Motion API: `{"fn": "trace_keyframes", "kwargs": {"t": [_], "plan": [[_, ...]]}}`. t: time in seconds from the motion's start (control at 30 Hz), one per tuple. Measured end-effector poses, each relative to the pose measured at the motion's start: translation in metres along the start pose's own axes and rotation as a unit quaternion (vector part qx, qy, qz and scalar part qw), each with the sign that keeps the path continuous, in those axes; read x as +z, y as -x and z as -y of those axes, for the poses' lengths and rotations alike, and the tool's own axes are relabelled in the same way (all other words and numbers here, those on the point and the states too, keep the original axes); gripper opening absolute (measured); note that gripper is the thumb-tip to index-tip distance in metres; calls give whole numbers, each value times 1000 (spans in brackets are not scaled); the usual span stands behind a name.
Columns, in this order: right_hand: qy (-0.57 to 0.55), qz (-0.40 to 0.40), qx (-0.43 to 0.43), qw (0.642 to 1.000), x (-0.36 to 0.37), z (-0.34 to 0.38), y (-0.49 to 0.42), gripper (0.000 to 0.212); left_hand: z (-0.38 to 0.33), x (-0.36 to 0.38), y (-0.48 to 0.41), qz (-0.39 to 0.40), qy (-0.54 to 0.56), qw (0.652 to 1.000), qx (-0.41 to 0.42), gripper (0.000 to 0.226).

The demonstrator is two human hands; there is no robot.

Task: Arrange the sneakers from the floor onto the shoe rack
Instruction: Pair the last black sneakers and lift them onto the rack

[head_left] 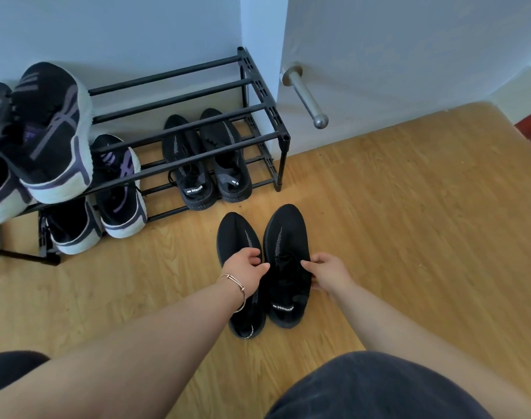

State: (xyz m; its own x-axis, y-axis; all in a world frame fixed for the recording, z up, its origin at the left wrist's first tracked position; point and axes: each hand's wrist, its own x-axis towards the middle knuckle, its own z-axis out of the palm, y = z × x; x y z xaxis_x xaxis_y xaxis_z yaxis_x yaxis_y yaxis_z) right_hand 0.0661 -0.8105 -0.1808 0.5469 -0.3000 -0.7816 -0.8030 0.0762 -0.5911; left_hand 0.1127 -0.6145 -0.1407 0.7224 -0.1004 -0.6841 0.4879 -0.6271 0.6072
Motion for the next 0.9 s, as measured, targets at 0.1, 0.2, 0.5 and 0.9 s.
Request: {"fn": "trace_keyframes", "kwargs": {"t": [0.1,0.2,0.5,0.9], "plan": [[-17,2,-10,1000,-4,-2,1,8,-1,4,-3,0,19,1000,-8,49],[-35,19,-12,999,-12,-4,5,7,0,8,-6,3,33,999,-22,50],[-66,57,-45,995,-24,9,25,10,1,14,-12,4,117,993,-34,45],[-109,142,-130,975,59,65,58,20,9,-93,10,-57,286,956,-19,37]]}}
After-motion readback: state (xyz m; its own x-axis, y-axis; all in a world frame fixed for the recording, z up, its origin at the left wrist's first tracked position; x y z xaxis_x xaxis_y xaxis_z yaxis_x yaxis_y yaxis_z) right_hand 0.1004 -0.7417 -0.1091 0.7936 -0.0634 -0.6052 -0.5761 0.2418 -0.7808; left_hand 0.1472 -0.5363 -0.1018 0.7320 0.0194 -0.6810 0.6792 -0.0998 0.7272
